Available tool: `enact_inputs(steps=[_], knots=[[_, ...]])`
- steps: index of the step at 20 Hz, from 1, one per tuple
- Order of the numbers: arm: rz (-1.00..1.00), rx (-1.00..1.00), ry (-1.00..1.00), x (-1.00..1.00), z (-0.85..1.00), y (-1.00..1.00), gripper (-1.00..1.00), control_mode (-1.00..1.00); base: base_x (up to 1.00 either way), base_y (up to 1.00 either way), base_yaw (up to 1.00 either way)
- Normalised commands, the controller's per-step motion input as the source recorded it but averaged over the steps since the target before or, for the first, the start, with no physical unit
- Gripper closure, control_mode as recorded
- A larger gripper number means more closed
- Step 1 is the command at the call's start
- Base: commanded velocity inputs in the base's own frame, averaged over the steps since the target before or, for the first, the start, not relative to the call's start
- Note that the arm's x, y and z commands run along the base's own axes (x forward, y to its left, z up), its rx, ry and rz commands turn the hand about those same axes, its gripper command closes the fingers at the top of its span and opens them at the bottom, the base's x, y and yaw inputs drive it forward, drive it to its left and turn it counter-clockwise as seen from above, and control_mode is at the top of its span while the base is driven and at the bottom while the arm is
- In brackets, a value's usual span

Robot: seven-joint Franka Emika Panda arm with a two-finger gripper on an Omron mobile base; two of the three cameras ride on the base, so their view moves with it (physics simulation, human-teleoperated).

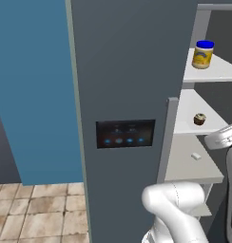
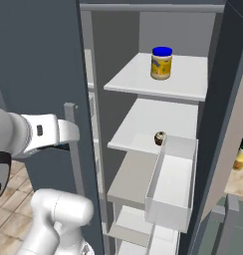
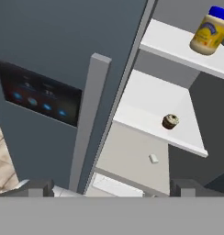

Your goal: Place the mayonnaise and mustard from the counter to the top shelf of the fridge. If the existing items in the fridge are on the top shelf, move them to other shelves.

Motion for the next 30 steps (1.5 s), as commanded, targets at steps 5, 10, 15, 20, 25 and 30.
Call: enact_inputs(steps=[5,10,15,20,25,30], knots=[[0.03,0.00,0.01,-0.24,0.00,0.00,-1.00,1.00,-0.15,0.00,0.02],[0.00,0.00,0.00,0.00,0.00,0.00,-1.00,1.00,-0.98,0.00,0.06],[0.00,0.00,0.00,0.00,0.00,0.00,-1.00,1.00,-1.00,-0.08,0.01],[0.00,0.00,0.00,0.00,0.00,0.00,-1.00,1.00,-1.00,-0.47,-0.01],[0.00,0.00,0.00,0.00,0.00,0.00,-1.00,1.00,-0.23,-0.99,-0.14],[0.00,0.00,0.00,0.00,0.00,0.00,-1.00,1.00,0.48,-1.00,-0.12]])
